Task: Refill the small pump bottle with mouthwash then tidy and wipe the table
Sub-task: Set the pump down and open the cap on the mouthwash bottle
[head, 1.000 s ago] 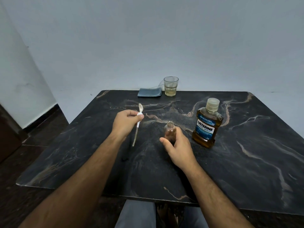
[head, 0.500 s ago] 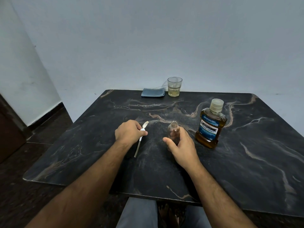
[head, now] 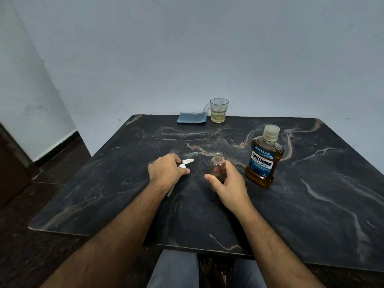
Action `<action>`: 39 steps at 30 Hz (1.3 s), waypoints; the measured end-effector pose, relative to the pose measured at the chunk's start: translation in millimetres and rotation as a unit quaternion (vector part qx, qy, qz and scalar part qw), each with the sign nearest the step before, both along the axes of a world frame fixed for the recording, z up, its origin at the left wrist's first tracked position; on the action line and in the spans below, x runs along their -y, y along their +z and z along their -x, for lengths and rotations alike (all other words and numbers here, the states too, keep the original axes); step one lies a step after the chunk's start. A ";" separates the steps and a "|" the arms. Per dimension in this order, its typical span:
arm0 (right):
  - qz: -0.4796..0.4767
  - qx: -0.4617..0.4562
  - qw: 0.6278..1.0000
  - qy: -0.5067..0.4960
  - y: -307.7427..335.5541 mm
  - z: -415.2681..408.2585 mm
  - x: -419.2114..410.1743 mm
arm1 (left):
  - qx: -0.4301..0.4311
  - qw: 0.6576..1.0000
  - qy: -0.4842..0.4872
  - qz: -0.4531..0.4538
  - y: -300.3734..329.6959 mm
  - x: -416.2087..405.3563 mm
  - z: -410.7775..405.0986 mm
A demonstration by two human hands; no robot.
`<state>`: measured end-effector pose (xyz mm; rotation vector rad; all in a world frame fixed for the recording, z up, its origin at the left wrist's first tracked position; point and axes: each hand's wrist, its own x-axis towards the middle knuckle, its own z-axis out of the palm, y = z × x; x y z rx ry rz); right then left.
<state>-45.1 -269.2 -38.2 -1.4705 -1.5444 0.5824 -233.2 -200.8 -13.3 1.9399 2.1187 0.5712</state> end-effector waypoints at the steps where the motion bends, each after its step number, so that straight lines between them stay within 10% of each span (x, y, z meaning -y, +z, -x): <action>1: 0.001 -0.003 1.000 0.001 0.3 -0.2 0.0 | 0.002 1.000 0.000 -0.003 0.4 0.6 -0.7; 24: 0.040 -0.076 0.996 0.013 4.0 -17.8 14.2 | 0.379 0.905 -0.098 -0.167 3.1 67.0 -36.1; 33: -0.150 -0.151 0.954 -0.211 16.2 -70.8 59.0 | 0.470 0.832 -0.170 -0.241 26.5 98.4 -86.7; 39: -0.054 -0.099 0.970 -0.215 24.6 -100.5 36.2 | 0.514 0.811 -0.220 -0.175 42.2 107.5 -128.5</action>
